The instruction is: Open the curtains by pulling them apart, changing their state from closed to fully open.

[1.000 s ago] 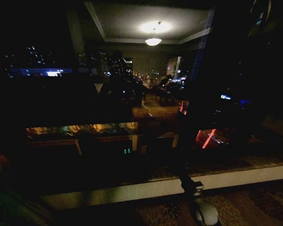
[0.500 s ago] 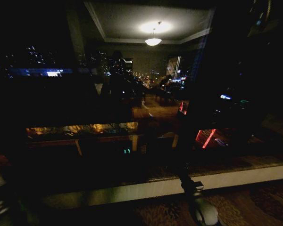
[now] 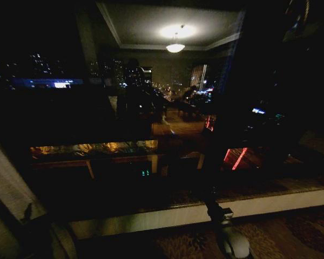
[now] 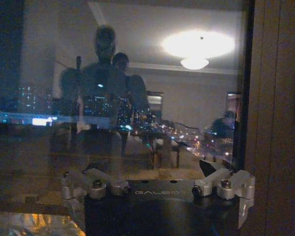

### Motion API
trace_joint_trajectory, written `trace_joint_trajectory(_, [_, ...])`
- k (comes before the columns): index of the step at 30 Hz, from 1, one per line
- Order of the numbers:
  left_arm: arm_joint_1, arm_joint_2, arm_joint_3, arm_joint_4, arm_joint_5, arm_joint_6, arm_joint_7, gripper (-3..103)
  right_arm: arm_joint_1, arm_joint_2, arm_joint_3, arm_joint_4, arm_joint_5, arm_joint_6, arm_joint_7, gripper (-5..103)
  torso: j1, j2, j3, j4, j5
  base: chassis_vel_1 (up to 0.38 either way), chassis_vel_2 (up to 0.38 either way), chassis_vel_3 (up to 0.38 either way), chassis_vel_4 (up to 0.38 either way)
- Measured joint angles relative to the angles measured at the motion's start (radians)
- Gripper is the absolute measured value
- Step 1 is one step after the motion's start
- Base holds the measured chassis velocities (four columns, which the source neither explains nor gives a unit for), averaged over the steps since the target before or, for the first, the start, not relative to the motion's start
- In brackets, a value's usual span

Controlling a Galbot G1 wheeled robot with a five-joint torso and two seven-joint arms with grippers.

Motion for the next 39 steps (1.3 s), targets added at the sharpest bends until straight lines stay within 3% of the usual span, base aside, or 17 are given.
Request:
trace_joint_trajectory(3, [0.014, -0.001, 0.029, -0.011, -0.064, -0.023, 0.113, 98, 0.0, 0.0, 0.0, 0.0, 0.0, 0.0, 0.0, 100, 0.0, 0.0, 0.0, 0.0, -0.0001, 0.0, 0.0, 0.0, 0.0])
trace_joint_trajectory(5, [0.013, -0.001, 0.031, -0.011, -0.077, -0.024, 0.135, 98, 0.0, 0.0, 0.0, 0.0, 0.0, 0.0, 0.0, 100, 0.0, 0.0, 0.0, 0.0, -0.0002, 0.0, 0.0, 0.0, 0.0])
trace_joint_trajectory(6, [0.005, -0.003, 0.031, -0.011, -0.145, -0.021, 0.219, 100, 0.0, 0.0, 0.0, 0.0, 0.0, 0.0, 0.0, 100, 0.0, 0.0, 0.0, 0.0001, -0.0002, 0.0, 0.0, 0.0, 0.0])
trace_joint_trajectory(8, [-0.011, -0.012, 0.024, -0.012, -0.227, 0.01, 0.289, 100, 0.0, 0.0, 0.0, 0.0, 0.0, 0.0, 0.0, 100, 0.0, 0.0, 0.0, 0.0, -0.0002, 0.0, 0.0, 0.0, 0.0])
trace_joint_trajectory(9, [-0.011, -0.012, 0.024, -0.012, -0.227, 0.01, 0.289, 100, 0.0, 0.0, 0.0, 0.0, 0.0, 0.0, 0.0, 100, 0.0, 0.0, 0.0, 0.0, -0.0002, 0.0, 0.0, 0.0, 0.0])
trace_joint_trajectory(12, [-0.038, -0.032, 0.005, -0.015, -0.316, 0.088, 0.35, 100, 0.0, 0.0, 0.0, 0.0, 0.0, 0.0, 0.0, 100, 0.0, 0.0, 0.0, -0.0001, -0.0002, 0.0, 0.0, 0.0, 0.0])
trace_joint_trajectory(17, [-0.048, -0.037, -0.011, -0.006, -0.351, 0.138, 0.363, 100, 0.0, 0.0, 0.0, 0.0, 0.0, 0.0, 0.0, 100, 0.0, 0.0, 0.0, 0.0001, -0.0001, 0.0, 0.0, 0.0, 0.0])
trace_joint_trajectory(39, [-0.054, -0.023, -0.018, 0.029, -0.325, 0.109, 0.374, 100, 0.0, 0.0, 0.0, 0.0, 0.0, 0.0, 0.0, 100, 0.0, 0.0, 0.0, 0.0, -0.0003, 0.0, 0.0, 0.0, 0.0])
